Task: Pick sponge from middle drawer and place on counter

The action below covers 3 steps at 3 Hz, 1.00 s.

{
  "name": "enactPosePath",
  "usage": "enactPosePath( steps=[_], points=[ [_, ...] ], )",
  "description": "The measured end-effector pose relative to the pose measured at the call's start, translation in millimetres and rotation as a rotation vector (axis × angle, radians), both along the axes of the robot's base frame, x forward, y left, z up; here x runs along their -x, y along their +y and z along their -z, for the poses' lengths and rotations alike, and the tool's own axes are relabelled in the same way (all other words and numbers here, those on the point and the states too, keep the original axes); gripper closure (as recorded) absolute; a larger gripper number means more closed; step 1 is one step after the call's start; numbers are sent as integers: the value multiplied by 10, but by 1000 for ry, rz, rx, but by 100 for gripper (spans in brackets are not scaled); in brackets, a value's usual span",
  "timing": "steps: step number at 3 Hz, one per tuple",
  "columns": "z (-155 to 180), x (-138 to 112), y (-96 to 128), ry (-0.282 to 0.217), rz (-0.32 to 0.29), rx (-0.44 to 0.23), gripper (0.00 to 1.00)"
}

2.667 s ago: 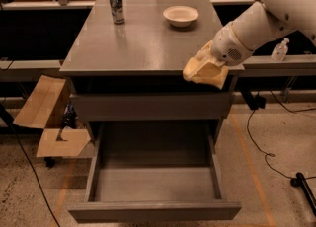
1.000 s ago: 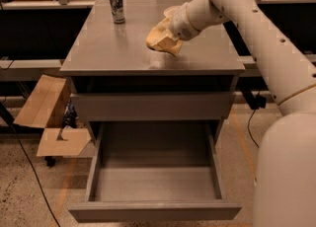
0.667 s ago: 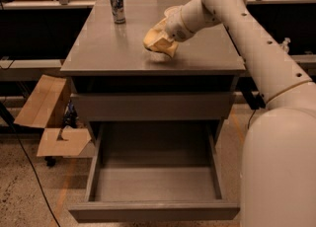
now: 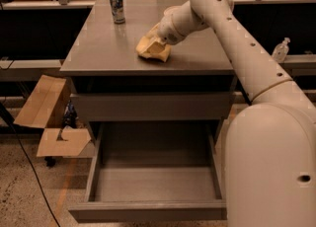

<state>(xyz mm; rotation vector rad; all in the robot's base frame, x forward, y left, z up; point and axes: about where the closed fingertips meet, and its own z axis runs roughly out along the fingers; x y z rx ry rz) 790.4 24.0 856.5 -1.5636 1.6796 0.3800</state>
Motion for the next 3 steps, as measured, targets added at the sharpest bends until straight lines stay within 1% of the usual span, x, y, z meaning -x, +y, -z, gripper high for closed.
enactPosePath(
  steps=[1,2,3],
  points=[
    [-7,9,87,9,-10,-18,13],
    [23,9,116,13,-14,-17,0],
    [24,9,117,13,-14,-17,0]
  ],
)
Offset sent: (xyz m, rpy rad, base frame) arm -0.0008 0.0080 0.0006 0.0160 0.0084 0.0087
